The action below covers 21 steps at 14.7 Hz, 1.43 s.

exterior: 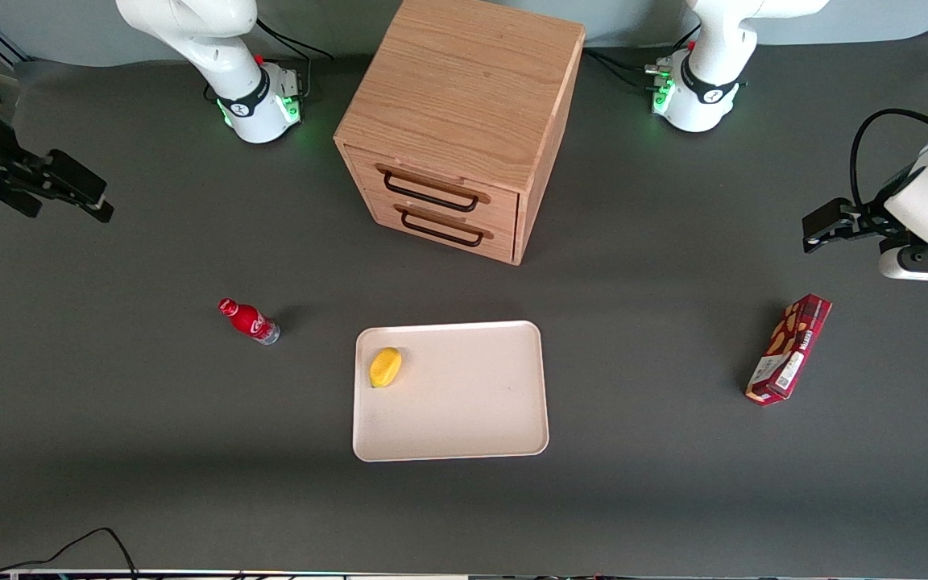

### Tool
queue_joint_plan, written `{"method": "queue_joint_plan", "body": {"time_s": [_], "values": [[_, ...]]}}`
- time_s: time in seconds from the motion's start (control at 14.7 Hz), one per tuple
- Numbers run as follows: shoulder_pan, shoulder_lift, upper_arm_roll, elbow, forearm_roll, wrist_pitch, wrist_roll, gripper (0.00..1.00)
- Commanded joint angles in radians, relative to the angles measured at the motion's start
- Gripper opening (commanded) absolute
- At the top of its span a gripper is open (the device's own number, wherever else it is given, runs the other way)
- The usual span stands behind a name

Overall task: Place coke bottle on tray
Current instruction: 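Move the right gripper, open, toward the red Coca-Cola bottle, then lower the right gripper around the bottle and close on it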

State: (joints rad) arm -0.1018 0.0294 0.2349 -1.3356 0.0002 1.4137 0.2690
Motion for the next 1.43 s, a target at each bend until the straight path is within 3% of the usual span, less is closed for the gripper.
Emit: {"method": "queue_joint_plan", "body": {"time_s": [0.0,0.75,0.95,1.36], "values": [[-0.004,0.005,0.006,0.035,0.012,-0.041,0.044,1.0],[0.002,0.067,0.007,-0.007,0.01,-0.029,0.067,1.0],[-0.001,0.116,0.007,-0.106,0.011,0.107,0.065,1.0],[-0.006,0.127,0.007,-0.508,0.011,0.56,0.062,1.0]]}}
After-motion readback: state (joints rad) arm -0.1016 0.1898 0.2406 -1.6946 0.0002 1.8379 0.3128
